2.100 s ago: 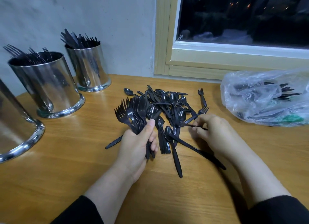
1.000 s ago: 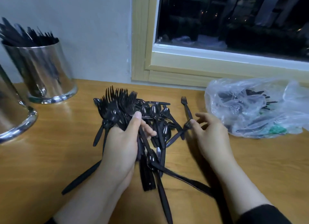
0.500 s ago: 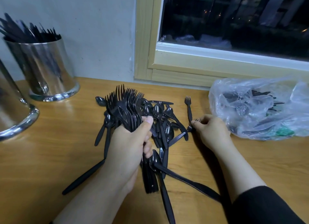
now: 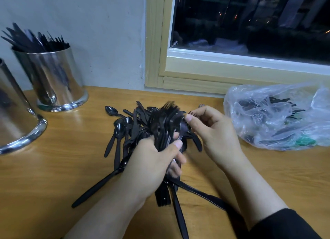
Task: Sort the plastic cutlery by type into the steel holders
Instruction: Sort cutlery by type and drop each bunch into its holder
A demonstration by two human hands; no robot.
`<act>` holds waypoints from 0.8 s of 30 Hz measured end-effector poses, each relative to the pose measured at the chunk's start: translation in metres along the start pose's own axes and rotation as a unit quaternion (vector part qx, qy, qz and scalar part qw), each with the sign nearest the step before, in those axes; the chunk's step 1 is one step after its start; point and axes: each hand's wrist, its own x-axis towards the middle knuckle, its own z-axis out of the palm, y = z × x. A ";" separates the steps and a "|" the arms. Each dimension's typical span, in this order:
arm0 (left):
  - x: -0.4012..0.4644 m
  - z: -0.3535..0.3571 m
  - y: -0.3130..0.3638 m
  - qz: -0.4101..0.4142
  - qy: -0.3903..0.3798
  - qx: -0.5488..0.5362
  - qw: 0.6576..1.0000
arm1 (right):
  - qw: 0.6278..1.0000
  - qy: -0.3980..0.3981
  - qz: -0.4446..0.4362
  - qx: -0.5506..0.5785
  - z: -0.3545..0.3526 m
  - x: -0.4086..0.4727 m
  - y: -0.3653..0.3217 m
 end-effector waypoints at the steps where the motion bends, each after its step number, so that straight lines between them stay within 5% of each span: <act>1: 0.001 0.000 -0.004 0.001 0.005 0.011 1.000 | 1.000 0.011 0.000 -0.008 0.002 0.001 0.003; 5: 0.007 -0.003 -0.007 0.013 0.094 -0.040 0.995 | 0.975 0.099 0.048 -0.192 -0.009 0.010 0.041; 11: 0.022 -0.013 -0.011 0.017 0.233 -0.181 0.955 | 0.902 0.041 0.130 -0.411 -0.007 0.028 0.072; 24: 0.012 -0.018 0.002 0.058 0.334 -0.293 0.894 | 0.891 0.023 0.212 -0.401 -0.011 0.041 0.061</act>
